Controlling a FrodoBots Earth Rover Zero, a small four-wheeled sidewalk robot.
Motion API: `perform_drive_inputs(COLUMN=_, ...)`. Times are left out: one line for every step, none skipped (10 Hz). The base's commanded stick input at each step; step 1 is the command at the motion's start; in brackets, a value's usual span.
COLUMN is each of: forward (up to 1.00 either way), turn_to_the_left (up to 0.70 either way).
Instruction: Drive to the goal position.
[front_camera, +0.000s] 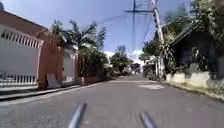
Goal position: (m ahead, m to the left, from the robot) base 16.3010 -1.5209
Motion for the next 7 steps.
perform_drive_inputs(forward=1.00, turn_to_the_left=-0.27)
perform_drive_inputs(forward=1.00, turn_to_the_left=-0.32)
perform_drive_inputs(forward=1.00, turn_to_the_left=-0.38)
perform_drive_inputs(forward=1.00, turn_to_the_left=-0.40)
perform_drive_inputs(forward=1.00, turn_to_the_left=-0.40)
perform_drive_inputs(forward=1.00, turn_to_the_left=-0.40)
perform_drive_inputs(forward=1.00, turn_to_the_left=-0.40)
